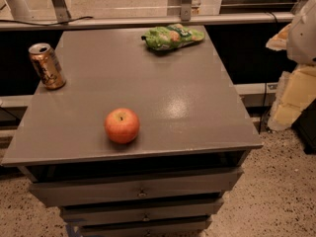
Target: Pick orange can
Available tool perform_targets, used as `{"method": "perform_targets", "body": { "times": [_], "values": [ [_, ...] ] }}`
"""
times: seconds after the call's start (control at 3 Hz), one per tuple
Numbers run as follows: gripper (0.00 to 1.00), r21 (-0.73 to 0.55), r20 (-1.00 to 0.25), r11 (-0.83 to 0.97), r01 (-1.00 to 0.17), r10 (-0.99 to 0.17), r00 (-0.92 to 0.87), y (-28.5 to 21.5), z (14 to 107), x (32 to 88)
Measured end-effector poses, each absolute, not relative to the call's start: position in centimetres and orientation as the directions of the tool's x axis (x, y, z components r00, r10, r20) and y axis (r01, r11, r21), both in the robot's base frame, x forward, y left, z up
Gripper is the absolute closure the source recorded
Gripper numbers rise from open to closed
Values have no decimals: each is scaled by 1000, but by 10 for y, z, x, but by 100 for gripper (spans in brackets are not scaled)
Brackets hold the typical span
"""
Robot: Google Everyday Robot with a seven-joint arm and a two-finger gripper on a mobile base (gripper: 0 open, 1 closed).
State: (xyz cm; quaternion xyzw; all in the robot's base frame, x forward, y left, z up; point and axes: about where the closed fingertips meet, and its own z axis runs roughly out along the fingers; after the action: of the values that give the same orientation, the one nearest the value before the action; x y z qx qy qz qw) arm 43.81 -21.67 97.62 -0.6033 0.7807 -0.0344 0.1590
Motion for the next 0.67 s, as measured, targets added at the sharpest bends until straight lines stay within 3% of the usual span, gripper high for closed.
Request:
{"method": "perform_targets", "body": {
  "times": [0.67],
  "values": [
    [0, -246, -240, 274, -930, -947, -215, -212, 977, 442]
  ]
}}
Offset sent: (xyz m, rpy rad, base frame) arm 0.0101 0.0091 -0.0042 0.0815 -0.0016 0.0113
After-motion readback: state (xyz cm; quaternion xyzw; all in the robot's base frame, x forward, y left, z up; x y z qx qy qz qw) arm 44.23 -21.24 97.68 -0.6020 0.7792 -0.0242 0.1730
